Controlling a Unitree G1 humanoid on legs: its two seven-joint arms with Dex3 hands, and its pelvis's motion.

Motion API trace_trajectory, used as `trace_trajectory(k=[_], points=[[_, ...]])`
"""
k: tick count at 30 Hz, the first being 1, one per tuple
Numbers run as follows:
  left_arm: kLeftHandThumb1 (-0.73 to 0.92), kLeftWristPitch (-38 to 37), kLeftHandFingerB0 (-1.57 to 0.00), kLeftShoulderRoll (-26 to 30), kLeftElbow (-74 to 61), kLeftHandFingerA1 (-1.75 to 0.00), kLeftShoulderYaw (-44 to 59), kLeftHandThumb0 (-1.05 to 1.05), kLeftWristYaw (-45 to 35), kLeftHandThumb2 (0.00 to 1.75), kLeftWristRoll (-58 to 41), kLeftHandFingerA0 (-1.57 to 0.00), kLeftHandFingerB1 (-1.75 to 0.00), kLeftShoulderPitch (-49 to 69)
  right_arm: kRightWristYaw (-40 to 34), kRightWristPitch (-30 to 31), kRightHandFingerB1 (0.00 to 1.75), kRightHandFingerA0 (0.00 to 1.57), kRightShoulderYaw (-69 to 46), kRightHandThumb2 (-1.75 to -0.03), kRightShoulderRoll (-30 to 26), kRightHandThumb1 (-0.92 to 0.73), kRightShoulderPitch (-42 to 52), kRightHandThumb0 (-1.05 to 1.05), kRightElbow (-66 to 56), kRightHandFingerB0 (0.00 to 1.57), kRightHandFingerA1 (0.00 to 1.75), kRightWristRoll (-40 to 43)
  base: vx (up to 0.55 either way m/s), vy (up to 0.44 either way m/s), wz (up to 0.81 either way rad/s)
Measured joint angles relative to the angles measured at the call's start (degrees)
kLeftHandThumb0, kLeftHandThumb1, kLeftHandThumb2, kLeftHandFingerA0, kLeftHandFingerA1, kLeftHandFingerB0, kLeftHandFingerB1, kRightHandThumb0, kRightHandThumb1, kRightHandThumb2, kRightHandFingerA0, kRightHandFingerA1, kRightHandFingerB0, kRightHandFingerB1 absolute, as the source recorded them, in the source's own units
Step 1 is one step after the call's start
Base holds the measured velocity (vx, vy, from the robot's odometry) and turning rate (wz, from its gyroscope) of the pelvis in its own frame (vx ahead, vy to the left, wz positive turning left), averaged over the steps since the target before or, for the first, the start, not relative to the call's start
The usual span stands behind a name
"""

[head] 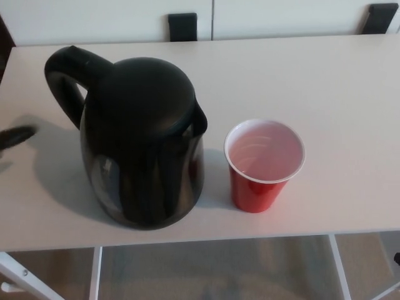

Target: The robot walk towards a table in front and uses its left hand to pick up the pot from the base and pour water to the cup on the right hand side

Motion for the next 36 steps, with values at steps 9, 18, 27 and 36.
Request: trace_trajectory(k=[9, 18, 27, 36], points=[[0.34, -0.4, 0.00, 0.9, -4.0, -0.09, 17.0, -0.51, -5.9, 0.70, -7.6, 0.00, -0.21, 16.5, 0.4, 0.0, 0.45, 0.56, 0.5, -0.55, 0.1, -0.55, 1.9, -0.14, 0.9, 0.48, 0.51, -0.5, 0.00, 0.000, 0.00], [0.36, -4.3, 0.00, -8.5, 5.2, -0.43, 36.0, -0.38, -5.9, 0.76, -14.5, 0.00, -0.29, 34.1, 0.8, -0.7, 0.44, 0.54, 1.1, -0.56, 0.1, -0.58, 5.3, -0.14, 3.1, 0.47, 0.49, -0.9, 0.00, 0.000, 0.00], [0.57, -10.6, -0.26, -12.7, 27.7, -0.36, 32.2, -0.49, -1.1, 0.58, -13.0, -0.17, -0.32, 36.4, 1.4, -1.9, 0.45, 0.55, 1.6, -0.56, 0.3, -0.57, 7.7, -0.13, 5.2, 0.48, 0.50, -1.0, 0.00, 0.000, 0.00], [0.55, -15.5, -0.24, -13.0, 28.0, -0.36, 11.4, -0.53, -1.7, 0.57, -6.3, -0.25, -0.30, 33.9, 1.1, -2.6, 0.47, 0.57, 1.1, -0.56, 0.5, -0.56, 7.5, -0.13, 7.7, 0.52, 0.52, -0.9, 0.00, 0.000, 0.00]])
